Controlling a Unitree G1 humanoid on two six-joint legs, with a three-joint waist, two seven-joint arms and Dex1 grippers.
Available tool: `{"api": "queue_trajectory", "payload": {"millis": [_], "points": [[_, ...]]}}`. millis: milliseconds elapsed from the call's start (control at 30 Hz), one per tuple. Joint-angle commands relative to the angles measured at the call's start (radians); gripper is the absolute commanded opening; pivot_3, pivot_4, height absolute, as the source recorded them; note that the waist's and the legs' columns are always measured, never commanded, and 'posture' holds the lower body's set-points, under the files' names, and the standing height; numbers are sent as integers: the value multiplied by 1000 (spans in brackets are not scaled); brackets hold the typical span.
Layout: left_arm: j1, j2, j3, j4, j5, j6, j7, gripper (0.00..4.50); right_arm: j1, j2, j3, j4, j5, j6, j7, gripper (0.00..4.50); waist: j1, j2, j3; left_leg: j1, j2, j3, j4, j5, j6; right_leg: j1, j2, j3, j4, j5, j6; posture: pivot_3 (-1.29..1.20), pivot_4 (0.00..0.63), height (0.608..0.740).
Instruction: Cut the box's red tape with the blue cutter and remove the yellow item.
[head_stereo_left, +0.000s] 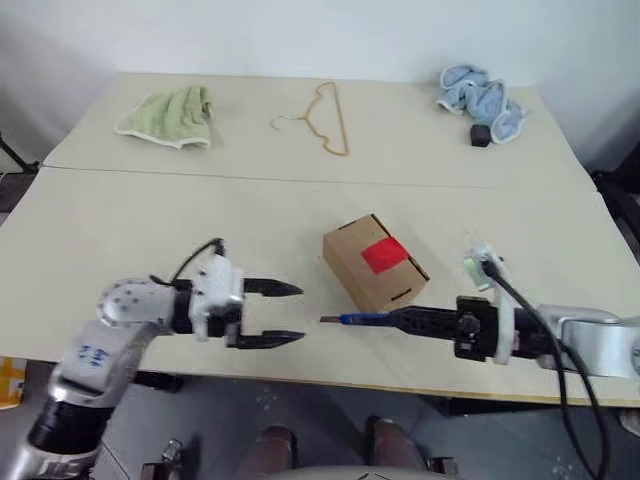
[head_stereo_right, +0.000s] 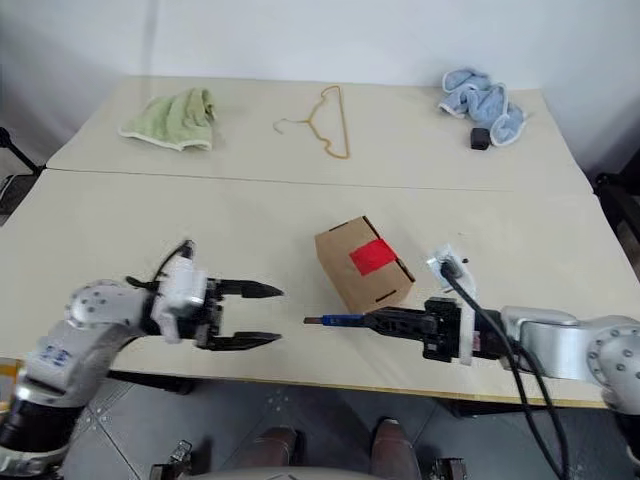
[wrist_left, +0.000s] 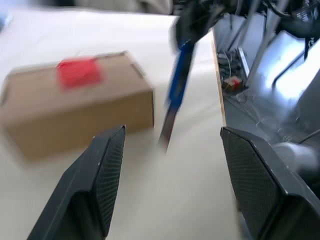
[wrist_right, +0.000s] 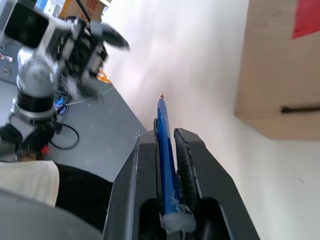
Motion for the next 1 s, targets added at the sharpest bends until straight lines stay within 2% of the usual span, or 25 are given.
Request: {"api": "queue_trajectory", "payload": {"millis": [33,167,267,300,400,500,600,700,800,1000], "points": [[-13,-8,116,126,-90,68,17,2289,35,-52,-210,-12,47,13,103,153,0,0,0,0,0,0,0,0,1,1,0,0,0,0,0,0,150,740],[-24,-26,110,222,-39,46,14,1007,80,-65,-400,40,-6,23,195,153,-1,-1,0,0,0,0,0,-1,1,1,0,0,0,0,0,0,150,740],[-52,-56,68,228,-16,54,29,120,111,-79,-484,73,-165,18,249,153,2,-1,1,0,0,1,0,0,1,1,0,0,0,0,0,0,150,740],[-76,-74,40,217,-9,52,27,0,100,-92,-488,76,-223,2,254,153,1,-1,1,0,0,1,0,0,1,1,0,0,0,0,0,0,150,740],[-157,-115,-28,213,21,59,33,0,31,-139,-440,71,-323,-21,244,153,-1,-1,1,0,0,1,1,0,0,0,0,0,0,0,0,0,150,740],[-312,-183,-123,259,71,90,62,0,-146,-173,-289,84,-306,-20,143,153,-3,-1,1,0,0,2,1,0,-1,-1,0,0,0,0,0,0,150,740],[-438,-238,-227,345,190,49,77,0,-289,-186,-137,111,-328,37,44,153,-6,-1,1,0,1,2,1,1,-2,-1,0,0,0,0,0,0,150,740],[-556,-314,-301,451,294,17,123,0,-454,-146,-8,149,-341,80,-2,153,-7,-1,1,-1,0,3,0,1,-2,-2,0,1,0,0,1,0,150,740],[-610,-356,-360,508,377,2,144,0,-571,-99,76,184,-384,120,-16,153,-8,-2,1,-3,0,3,0,0,-2,-4,0,1,-1,1,1,0,150,740],[-639,-424,-414,564,467,5,178,0,-681,-41,132,240,-475,196,-13,153,-2,-2,1,-6,0,3,0,0,-1,-6,-1,1,-1,1,1,0,150,740]]}}
